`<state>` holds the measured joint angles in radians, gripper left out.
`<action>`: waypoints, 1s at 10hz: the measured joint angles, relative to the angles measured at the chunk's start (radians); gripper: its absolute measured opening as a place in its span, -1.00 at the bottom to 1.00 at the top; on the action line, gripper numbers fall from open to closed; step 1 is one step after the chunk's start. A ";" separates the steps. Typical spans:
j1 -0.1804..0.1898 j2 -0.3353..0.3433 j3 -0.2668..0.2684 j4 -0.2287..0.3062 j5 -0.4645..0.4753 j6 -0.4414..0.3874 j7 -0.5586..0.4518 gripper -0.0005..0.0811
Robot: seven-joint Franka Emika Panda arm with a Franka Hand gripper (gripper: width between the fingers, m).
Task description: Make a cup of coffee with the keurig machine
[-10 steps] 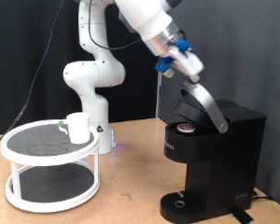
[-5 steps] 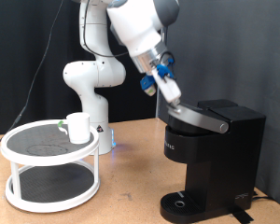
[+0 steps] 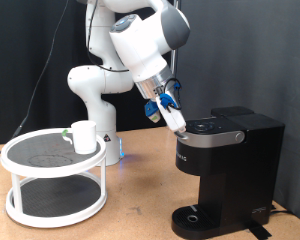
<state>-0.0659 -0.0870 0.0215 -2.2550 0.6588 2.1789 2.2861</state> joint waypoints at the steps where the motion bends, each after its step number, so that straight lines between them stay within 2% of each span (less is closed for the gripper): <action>1: 0.000 0.000 -0.001 0.000 0.005 0.000 -0.008 -0.99; 2: -0.001 0.000 -0.002 -0.004 0.032 0.009 -0.049 -0.99; 4: -0.001 -0.001 -0.007 -0.020 0.135 0.049 -0.194 -0.99; 6: -0.001 -0.010 -0.014 -0.037 0.205 0.050 -0.303 -0.99; 8: -0.001 -0.033 -0.030 -0.055 0.288 0.025 -0.373 -0.99; 10: -0.002 -0.074 -0.053 -0.056 0.364 -0.028 -0.401 -0.99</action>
<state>-0.0675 -0.1610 -0.0317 -2.3111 1.0223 2.1509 1.8856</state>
